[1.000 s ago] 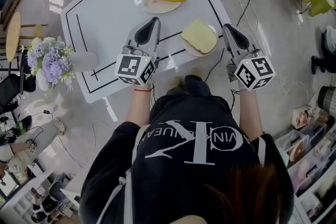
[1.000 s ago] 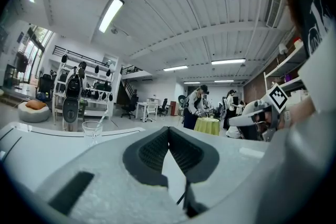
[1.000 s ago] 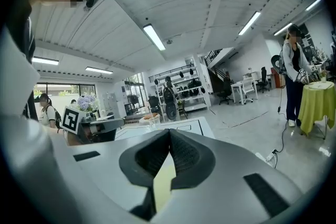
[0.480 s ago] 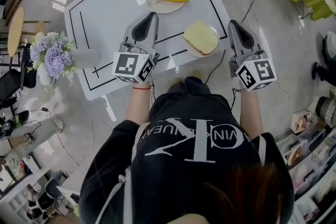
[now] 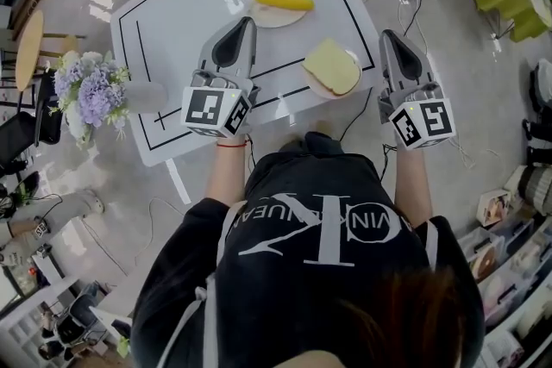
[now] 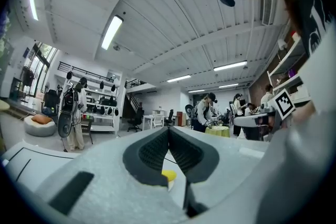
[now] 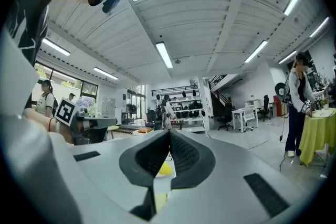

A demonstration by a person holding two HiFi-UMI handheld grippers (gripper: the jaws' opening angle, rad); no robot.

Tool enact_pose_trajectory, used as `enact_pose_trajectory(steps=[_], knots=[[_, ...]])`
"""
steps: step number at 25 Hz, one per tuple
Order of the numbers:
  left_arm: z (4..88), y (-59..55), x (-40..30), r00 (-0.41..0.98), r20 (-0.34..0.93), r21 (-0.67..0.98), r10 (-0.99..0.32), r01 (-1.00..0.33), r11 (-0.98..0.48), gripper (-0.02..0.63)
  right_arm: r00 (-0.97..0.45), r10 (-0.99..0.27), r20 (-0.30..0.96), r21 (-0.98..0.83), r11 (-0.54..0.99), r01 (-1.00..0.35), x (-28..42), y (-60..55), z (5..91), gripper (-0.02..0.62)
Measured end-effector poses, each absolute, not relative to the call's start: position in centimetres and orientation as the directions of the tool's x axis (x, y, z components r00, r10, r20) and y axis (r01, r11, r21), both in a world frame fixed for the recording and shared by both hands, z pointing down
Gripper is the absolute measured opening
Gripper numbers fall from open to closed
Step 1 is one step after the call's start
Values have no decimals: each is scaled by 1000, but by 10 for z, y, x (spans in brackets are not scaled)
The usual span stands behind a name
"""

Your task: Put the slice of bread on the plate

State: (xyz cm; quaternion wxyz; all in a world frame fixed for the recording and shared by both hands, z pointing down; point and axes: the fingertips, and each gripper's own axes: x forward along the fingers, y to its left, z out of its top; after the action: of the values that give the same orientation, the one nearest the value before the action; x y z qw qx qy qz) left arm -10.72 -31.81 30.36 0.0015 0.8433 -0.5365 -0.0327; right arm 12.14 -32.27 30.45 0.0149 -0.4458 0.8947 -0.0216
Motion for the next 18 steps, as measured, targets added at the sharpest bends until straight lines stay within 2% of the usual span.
enact_pose_trajectory(steps=[18], knots=[[298,-325,-105,429,-75,45,-900,-900,-433,11,-570,-821,-40,-45,571,-819,129,-328,292,0]])
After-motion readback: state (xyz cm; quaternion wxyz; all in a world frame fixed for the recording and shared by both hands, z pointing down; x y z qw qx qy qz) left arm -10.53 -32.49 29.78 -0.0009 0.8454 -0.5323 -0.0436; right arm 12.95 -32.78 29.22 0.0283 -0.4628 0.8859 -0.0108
